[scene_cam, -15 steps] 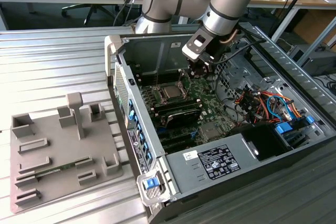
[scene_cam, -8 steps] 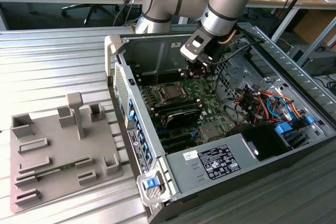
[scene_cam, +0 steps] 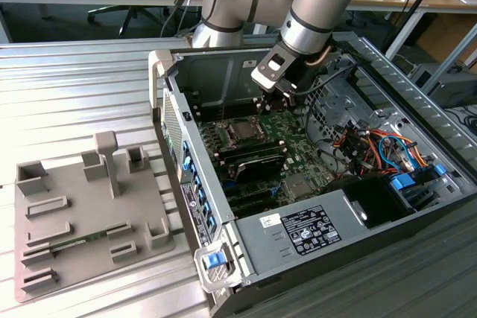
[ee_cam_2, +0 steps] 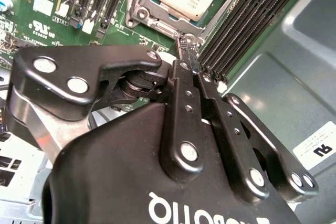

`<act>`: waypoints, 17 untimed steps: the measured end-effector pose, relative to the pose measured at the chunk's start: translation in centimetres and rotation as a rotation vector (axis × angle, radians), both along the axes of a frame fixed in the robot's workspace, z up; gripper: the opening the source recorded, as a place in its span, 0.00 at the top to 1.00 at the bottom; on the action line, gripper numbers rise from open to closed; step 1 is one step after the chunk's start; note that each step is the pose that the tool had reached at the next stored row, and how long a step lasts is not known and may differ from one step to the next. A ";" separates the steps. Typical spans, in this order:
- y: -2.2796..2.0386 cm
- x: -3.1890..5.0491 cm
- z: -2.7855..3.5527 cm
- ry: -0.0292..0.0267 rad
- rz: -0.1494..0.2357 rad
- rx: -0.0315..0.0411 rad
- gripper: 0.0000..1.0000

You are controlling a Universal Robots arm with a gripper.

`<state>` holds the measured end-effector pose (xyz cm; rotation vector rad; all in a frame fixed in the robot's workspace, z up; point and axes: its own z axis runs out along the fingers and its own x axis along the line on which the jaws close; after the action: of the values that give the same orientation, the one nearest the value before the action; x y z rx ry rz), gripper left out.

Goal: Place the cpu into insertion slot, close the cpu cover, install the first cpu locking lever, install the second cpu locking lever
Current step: 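Close the cpu cover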

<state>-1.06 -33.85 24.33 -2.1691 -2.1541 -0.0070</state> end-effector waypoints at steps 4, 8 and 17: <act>-0.07 -0.13 -0.08 0.0001 0.000 -0.0002 0.89; -0.13 -0.24 -0.20 0.0001 0.000 0.0000 0.89; -0.32 -0.38 -0.48 0.0000 0.000 0.0002 0.89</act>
<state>-1.44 -34.17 23.85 -2.1688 -2.1543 -0.0072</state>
